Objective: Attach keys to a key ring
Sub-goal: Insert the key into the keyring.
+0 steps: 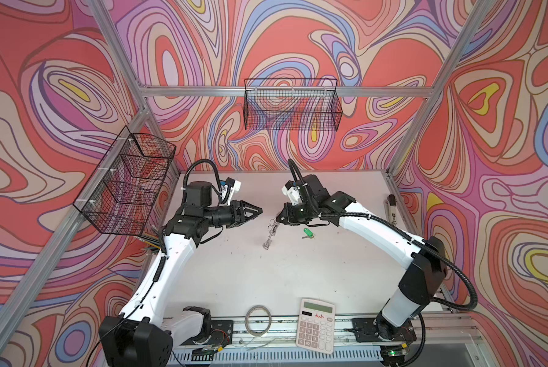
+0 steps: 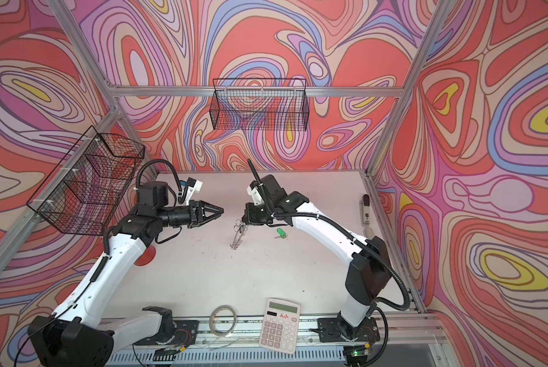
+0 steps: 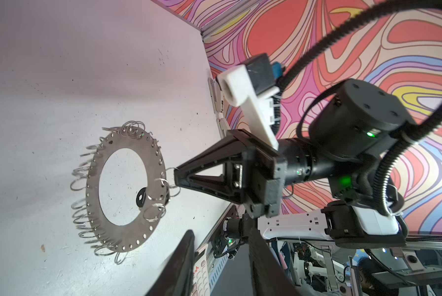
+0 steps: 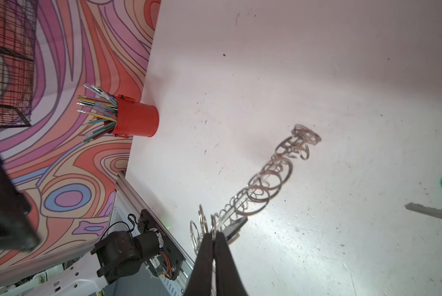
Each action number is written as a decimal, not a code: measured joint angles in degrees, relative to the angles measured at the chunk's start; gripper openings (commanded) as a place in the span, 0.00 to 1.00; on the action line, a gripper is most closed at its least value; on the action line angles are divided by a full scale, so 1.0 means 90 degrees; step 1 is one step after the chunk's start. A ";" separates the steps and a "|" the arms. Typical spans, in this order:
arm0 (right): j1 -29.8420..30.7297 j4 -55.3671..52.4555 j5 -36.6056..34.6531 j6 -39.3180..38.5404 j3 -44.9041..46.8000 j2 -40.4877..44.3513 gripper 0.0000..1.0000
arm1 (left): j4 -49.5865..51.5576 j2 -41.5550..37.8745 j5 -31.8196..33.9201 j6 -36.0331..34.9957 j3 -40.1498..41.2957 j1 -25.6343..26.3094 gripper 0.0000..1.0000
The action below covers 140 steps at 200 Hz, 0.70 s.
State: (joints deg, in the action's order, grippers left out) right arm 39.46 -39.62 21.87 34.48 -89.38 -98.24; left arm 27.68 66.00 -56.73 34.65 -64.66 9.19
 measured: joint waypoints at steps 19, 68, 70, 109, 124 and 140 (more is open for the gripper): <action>-0.0097 -0.0172 -0.0019 0.0148 -0.0017 -0.0114 0.00 | 0.0053 -0.0226 0.0066 -0.0041 -0.0015 0.0177 0.38; -0.0381 -0.0287 0.0151 0.0648 -0.0063 -0.0117 0.00 | -0.0894 -0.0423 0.0282 0.0362 0.1027 0.1246 0.38; -0.0386 -0.0304 0.0163 0.0665 -0.0070 -0.0117 0.00 | -0.0937 -0.0413 0.0294 0.0384 0.1078 0.1277 0.38; -0.0393 -0.0529 0.0374 0.0920 -0.0272 -0.0083 0.00 | -0.2021 -0.0277 0.0704 0.0544 0.2050 0.1729 0.39; -0.0391 -0.0539 0.0459 0.1032 -0.0279 0.0022 0.00 | -0.2472 -0.0240 0.0838 0.0537 0.2312 0.1732 0.42; -0.0393 -0.0542 0.0554 0.1161 -0.0274 0.0177 0.00 | -0.2790 -0.0131 0.0976 0.0408 0.2426 0.1732 0.45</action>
State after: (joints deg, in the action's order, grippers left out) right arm 35.92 -44.49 26.85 44.93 -91.85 -96.64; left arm 2.57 64.82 -47.94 38.33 -42.83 24.77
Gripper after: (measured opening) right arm 0.048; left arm 0.420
